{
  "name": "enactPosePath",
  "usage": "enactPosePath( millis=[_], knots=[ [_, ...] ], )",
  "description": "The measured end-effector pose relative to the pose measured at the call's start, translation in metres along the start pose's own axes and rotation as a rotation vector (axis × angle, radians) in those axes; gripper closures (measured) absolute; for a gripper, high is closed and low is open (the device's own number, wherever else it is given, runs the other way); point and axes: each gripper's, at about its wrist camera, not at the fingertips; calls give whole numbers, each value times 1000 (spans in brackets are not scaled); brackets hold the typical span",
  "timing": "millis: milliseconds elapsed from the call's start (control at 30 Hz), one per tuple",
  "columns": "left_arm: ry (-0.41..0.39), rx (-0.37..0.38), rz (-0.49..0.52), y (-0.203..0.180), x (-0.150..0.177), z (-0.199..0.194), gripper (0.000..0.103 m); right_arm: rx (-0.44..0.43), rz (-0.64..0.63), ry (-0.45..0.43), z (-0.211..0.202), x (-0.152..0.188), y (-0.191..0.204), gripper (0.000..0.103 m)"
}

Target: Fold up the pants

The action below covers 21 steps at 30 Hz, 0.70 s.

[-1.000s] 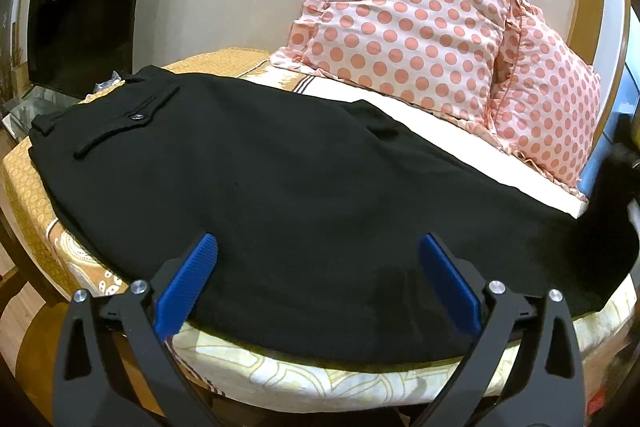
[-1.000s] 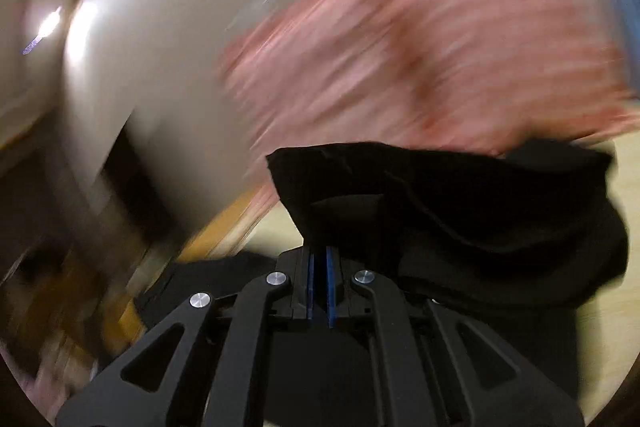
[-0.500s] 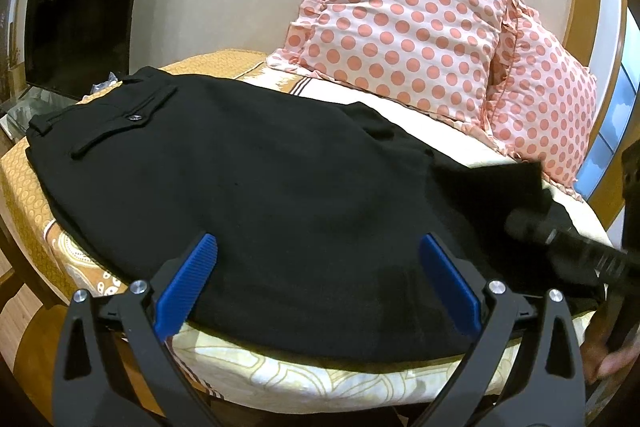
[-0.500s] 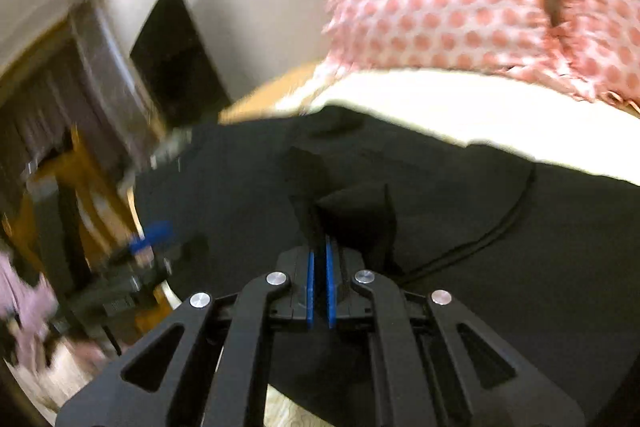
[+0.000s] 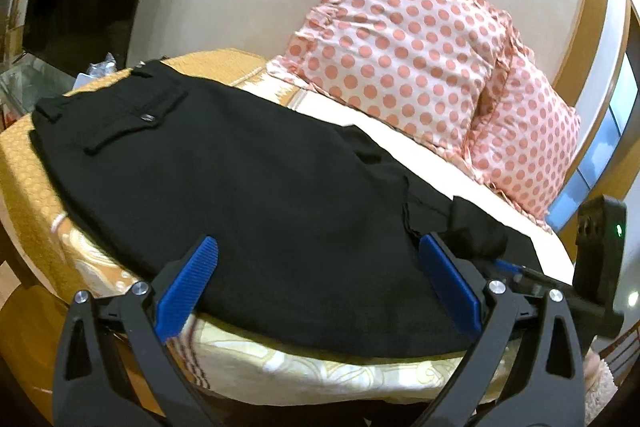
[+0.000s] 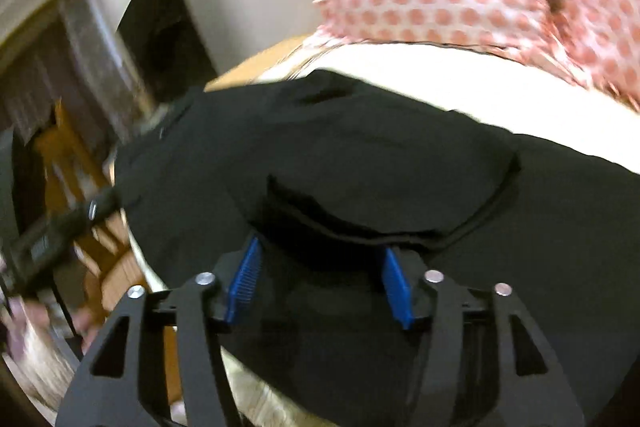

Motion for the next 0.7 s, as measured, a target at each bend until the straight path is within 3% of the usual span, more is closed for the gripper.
enactPosePath(
  millis=[67,167,267,500,700],
  knots=[
    [-18,-3,-14,4,-4,-5,2,-55,13,-8,11,-15,0,38],
    [-51,-21,-37,11,-10,-13,2,-148,-111,-28,23,-31,25,39],
    [-81,-55,-61,23,-16,-23,2,-240,-132,-58,20,-33,34,38],
    [-153,-132,-140,60,-30,-41,2,-112,11,-79,0,-21,-9,38],
    [-130,-171,-218,83,-40,-36,2,-78,-147,-12,8,-1,20,38]
  ],
)
Point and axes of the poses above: each gripper's, at about its wrist camera, not at the fingertips, and z roughly the way its jaws point, y to its left, x to its underside, and after that the axes turned 12 degrees about -z, right-handed
